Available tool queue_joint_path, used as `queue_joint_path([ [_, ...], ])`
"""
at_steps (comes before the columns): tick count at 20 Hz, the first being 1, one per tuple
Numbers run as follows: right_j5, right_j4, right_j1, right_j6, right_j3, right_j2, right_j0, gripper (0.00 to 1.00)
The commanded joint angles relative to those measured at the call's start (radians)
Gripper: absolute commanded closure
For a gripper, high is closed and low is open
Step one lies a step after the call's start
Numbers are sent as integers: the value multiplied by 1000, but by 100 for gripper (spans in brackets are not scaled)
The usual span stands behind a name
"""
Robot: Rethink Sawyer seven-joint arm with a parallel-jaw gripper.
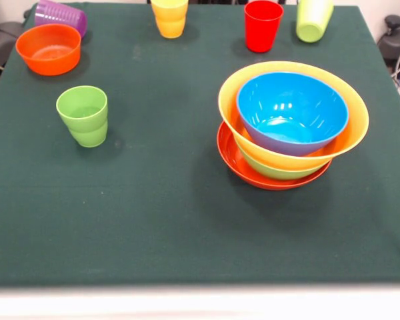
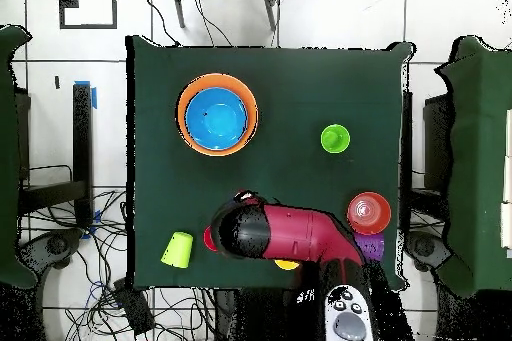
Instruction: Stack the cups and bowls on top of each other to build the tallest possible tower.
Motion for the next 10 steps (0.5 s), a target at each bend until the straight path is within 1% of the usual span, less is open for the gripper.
queue_joint_path([
  [1, -74, -133, 31, -158, 94, 109, -94, 0],
  [5, -161, -243, 105, -175, 75, 122, -168, 0],
  [7, -179, -292, 123, -176, 65, 129, -196, 0],
  [10, -185, -348, 140, -168, 50, 146, -231, 0],
])
